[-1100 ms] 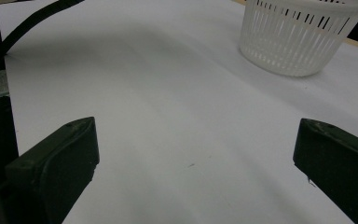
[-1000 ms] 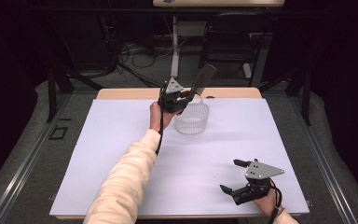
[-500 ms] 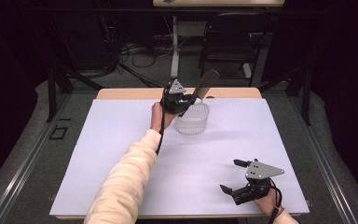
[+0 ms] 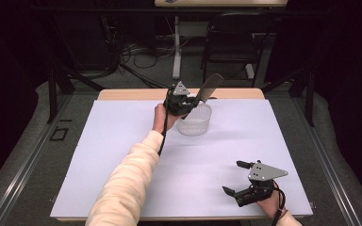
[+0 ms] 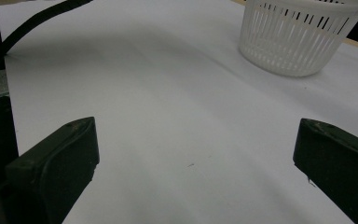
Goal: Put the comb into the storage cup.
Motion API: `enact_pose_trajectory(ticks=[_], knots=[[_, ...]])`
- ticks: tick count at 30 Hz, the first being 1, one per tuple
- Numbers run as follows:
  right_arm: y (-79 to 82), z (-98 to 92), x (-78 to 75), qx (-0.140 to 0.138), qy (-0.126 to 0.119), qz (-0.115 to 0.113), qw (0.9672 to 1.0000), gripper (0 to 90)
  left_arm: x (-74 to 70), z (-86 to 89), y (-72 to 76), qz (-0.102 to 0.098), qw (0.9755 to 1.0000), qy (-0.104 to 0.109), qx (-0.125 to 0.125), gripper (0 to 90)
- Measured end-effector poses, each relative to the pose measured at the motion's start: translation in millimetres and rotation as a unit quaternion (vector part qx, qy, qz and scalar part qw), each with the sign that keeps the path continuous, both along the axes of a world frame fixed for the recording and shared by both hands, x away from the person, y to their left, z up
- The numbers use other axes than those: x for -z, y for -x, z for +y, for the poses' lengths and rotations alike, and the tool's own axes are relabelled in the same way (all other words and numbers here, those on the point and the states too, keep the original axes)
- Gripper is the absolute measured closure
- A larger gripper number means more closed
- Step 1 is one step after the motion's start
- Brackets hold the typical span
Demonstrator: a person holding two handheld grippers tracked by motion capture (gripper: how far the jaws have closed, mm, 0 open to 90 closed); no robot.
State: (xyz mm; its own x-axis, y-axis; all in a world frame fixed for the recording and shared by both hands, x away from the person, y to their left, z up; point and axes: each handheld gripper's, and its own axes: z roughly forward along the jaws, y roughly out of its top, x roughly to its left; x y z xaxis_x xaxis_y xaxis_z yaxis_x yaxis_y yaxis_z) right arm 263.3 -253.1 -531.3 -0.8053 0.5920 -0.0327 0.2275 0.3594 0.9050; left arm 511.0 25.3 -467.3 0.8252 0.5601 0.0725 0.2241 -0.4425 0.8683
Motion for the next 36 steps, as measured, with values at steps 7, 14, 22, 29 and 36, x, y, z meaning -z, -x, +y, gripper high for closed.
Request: enact_pose_trajectory(ticks=[7, 14, 22, 29, 36], knots=[[0.1, -0.1, -0.1, 0.000, 0.000, 0.000, 1.0000, 0.0, 1.1, -1.1, -0.5, 0.004, 1.0000, -0.003, 0.006, 72.1], [0.1, -0.3, -0.2, 0.000, 0.001, 0.001, 1.0000, 0.0, 2.0, -2.0, -1.1, 0.005, 0.9999, -0.009, 0.007, 72.1], [0.1, -0.3, -0.2, 0.000, 0.001, 0.001, 1.0000, 0.0, 3.5, -3.9, -1.1, 0.010, 0.9998, -0.009, 0.012, 72.1], [0.1, -0.8, -0.3, 0.000, 0.001, 0.001, 1.0000, 0.0, 5.4, -5.5, -2.0, 0.010, 0.9997, -0.017, 0.015, 72.1], [0.3, -0.7, -0.4, 0.000, 0.002, 0.001, 1.0000, 0.0, 7.1, -6.8, -2.1, 0.015, 0.9996, -0.017, 0.018, 72.1]])
